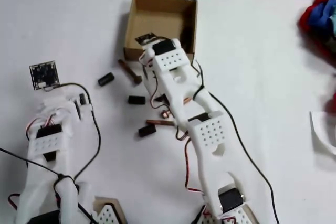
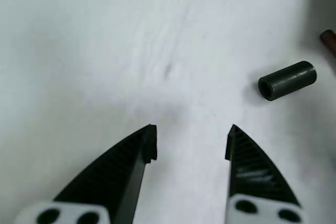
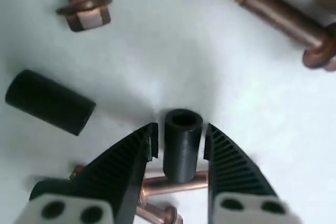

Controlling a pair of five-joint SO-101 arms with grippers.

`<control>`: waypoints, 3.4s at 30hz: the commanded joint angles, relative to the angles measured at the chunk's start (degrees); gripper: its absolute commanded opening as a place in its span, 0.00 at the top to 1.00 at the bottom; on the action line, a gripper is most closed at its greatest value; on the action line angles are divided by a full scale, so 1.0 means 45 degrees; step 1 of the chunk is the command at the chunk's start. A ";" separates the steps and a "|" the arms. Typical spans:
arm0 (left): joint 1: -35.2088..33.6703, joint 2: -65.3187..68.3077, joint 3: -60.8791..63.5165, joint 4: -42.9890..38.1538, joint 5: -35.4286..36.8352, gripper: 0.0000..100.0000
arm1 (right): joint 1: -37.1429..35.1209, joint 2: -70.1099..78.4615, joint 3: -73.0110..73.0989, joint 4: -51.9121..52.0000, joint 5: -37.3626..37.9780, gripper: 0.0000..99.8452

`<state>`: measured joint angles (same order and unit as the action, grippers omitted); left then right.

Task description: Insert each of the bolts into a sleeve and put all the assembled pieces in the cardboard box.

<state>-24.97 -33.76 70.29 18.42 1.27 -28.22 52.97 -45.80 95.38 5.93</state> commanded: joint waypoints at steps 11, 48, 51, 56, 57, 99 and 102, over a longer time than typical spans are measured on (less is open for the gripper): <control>-0.0059 -0.0332 -0.0342 -0.0195 0.0078 0.77 | 0.0068 -0.0068 0.0059 0.0264 0.0117 0.87; 0.4532 1.1389 -1.7573 1.0901 -1.0530 0.77 | 0.6203 -1.6440 1.5453 -0.3976 0.1387 0.98; 0.4864 1.2679 -1.9683 1.2737 -1.2190 0.77 | 0.6476 -1.6694 1.6176 -0.4444 0.1387 0.98; 0.5275 1.4183 -2.1812 1.3832 -1.5551 0.77 | 0.6593 -1.6694 1.6313 -0.4503 0.1387 0.98; 0.5353 1.4418 -2.2105 1.3812 -1.6078 0.77 | 0.6593 -1.6694 1.6313 -0.4503 0.1387 0.98; 0.6603 2.0005 -2.7341 1.4652 -2.0669 0.77 | 0.8195 -1.6752 1.6762 -0.4640 0.1407 0.98; 0.6603 2.0142 -2.7341 1.4750 -2.0669 0.77 | 0.8195 -1.6772 1.6762 -0.4640 0.1407 0.98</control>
<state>4.92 56.62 -51.38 84.88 -78.37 8.09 -19.56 29.89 74.99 11.91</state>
